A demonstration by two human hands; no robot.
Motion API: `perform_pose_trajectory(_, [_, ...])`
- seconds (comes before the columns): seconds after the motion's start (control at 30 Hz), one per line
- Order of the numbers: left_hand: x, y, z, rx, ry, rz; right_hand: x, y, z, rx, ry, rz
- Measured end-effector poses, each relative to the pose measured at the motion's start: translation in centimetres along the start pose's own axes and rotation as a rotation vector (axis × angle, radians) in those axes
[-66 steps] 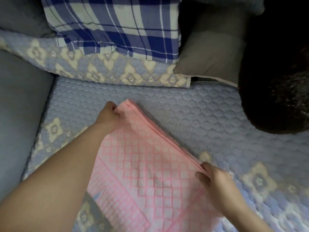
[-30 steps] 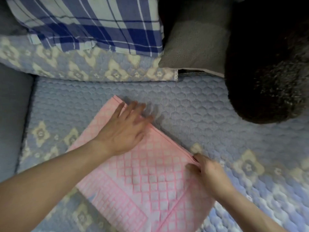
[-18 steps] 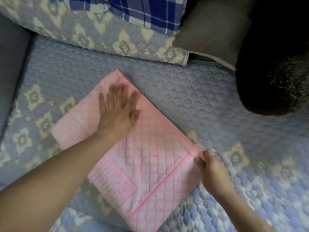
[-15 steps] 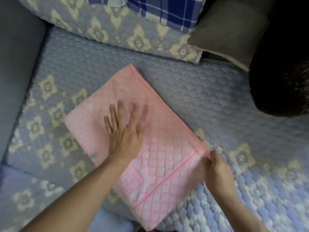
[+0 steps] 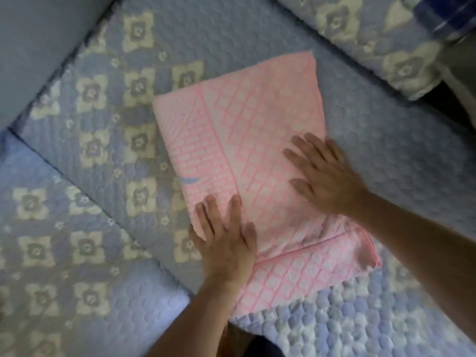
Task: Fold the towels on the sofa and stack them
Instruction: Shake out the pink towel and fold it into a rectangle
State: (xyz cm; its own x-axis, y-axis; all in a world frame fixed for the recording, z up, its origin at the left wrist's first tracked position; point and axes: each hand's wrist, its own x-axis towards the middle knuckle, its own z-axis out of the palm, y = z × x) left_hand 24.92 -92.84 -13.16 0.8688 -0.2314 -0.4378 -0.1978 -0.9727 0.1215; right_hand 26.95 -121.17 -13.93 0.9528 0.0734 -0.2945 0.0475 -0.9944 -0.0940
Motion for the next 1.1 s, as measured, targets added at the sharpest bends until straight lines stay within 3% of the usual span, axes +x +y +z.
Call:
perform_pose_trajectory(0.1, [-0.6,-2.8,-1.7,0.010,0.026,0.149,0.0,-2.0,-0.8,0.033,0.016,-0.028])
perform_pose_trajectory(0.17, [-0.9,-5.7,-2.5,-0.074,0.083,0.181,-0.5,-2.1,-1.6,0.093,0.062,0.069])
perform_pose_trajectory(0.23, [-1.5,-7.9,-3.3,-0.488,0.043,-0.095,-1.0,-1.6,-2.2,0.346,0.053,0.448])
perform_pose_trajectory(0.3, [-3.2,-7.7,-3.2,-1.069,-0.227,-0.467,-2.4,-1.3,-1.8,0.592,-0.009,0.812])
perform_pose_trajectory(0.37, [-5.4,-6.9,-3.3,-1.306,-0.471,-0.576,-5.9,-2.2,-0.7,0.697,-0.049,0.886])
perform_pose_trajectory(0.53, [-6.3,-6.4,-5.5,-1.457,-0.603,-0.410,-11.0,-4.7,-2.0,0.867,-0.144,0.978])
perform_pose_trajectory(0.6, [-5.9,-8.0,-6.5,-1.449,-0.528,-0.330,-11.1,-6.0,-3.1,1.032,-0.143,1.009])
perform_pose_trajectory(0.7, [-5.8,-11.9,-7.3,-1.245,-0.247,-0.431,-11.8,-10.1,-3.4,1.219,-0.160,1.000])
perform_pose_trajectory(0.73, [-6.3,-13.6,-7.2,-1.152,-0.231,-0.434,-12.1,-11.8,-3.3,1.198,-0.219,1.005])
perform_pose_trajectory(0.8, [-7.1,-16.4,-7.2,-1.026,-0.374,-0.323,-12.8,-13.9,-2.6,1.052,-0.289,0.961])
perform_pose_trajectory(0.83, [-7.4,-17.7,-7.1,-0.927,-0.434,-0.256,-13.2,-14.5,-2.4,0.968,-0.249,0.937])
perform_pose_trajectory(0.9, [-6.7,-20.3,-7.0,-0.541,-0.291,-0.049,-14.0,-14.4,-2.2,0.695,-0.002,0.779])
perform_pose_trajectory(0.97, [-3.9,-22.0,-7.7,-0.150,0.049,0.260,-13.8,-13.7,-3.1,0.373,0.241,0.451])
perform_pose_trajectory(1.03, [-0.4,-21.8,-8.8,0.127,0.151,0.680,-12.9,-12.1,-3.2,0.217,0.230,0.028])
perform_pose_trajectory(1.1, [3.0,-21.5,-9.1,0.390,0.042,1.069,-12.0,-9.6,-1.9,0.166,0.040,-0.302])
